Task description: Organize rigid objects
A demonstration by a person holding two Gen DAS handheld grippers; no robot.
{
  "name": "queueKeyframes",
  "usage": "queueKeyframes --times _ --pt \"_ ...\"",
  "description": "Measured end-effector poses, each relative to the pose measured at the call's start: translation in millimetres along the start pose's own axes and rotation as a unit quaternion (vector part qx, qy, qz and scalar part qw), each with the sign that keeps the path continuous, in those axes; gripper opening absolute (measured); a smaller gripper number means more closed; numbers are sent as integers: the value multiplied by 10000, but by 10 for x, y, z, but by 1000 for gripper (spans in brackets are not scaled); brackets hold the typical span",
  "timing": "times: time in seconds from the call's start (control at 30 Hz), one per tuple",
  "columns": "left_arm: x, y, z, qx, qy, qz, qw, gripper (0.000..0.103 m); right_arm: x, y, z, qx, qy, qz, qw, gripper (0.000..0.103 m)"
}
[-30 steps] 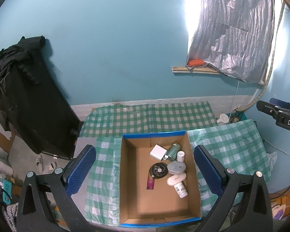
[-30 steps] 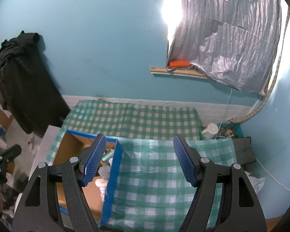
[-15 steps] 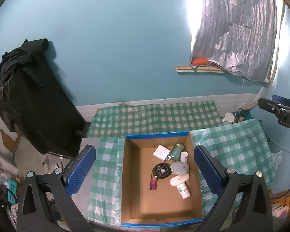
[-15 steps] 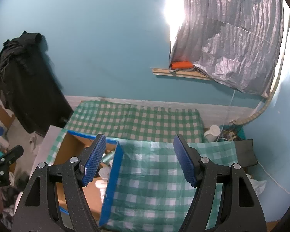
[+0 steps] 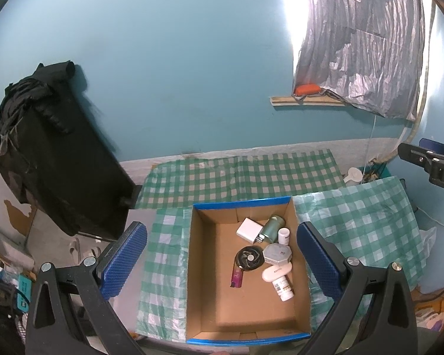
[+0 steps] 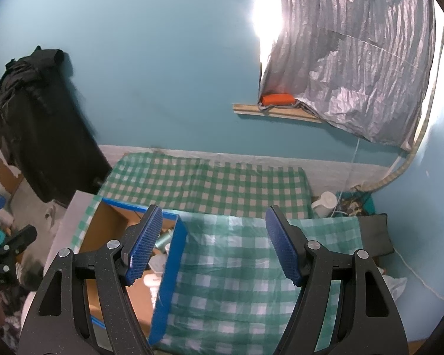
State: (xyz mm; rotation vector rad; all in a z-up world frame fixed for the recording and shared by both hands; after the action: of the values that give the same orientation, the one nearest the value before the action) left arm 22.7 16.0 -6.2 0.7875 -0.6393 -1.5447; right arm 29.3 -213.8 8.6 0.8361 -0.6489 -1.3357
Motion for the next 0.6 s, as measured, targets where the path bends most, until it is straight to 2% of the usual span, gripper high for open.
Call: queueKeyframes --times 0.6 --pt "52 -13 11 -39 -18 -35 10000 102 61 -10 30 -2 -23 -27 10000 72"
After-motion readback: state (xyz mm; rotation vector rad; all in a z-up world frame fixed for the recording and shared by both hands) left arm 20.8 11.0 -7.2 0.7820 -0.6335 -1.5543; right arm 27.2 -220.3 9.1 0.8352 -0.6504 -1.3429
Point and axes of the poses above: each gripper's, at about its wrist camera, not at the fingertips, and z roughly against the way its jaws point, x to its right, y to its top, the point moved 5 cm from there along -z, roughly the way its jaws point, and after that the axes turned 12 degrees about x, right-handed, at the moved point
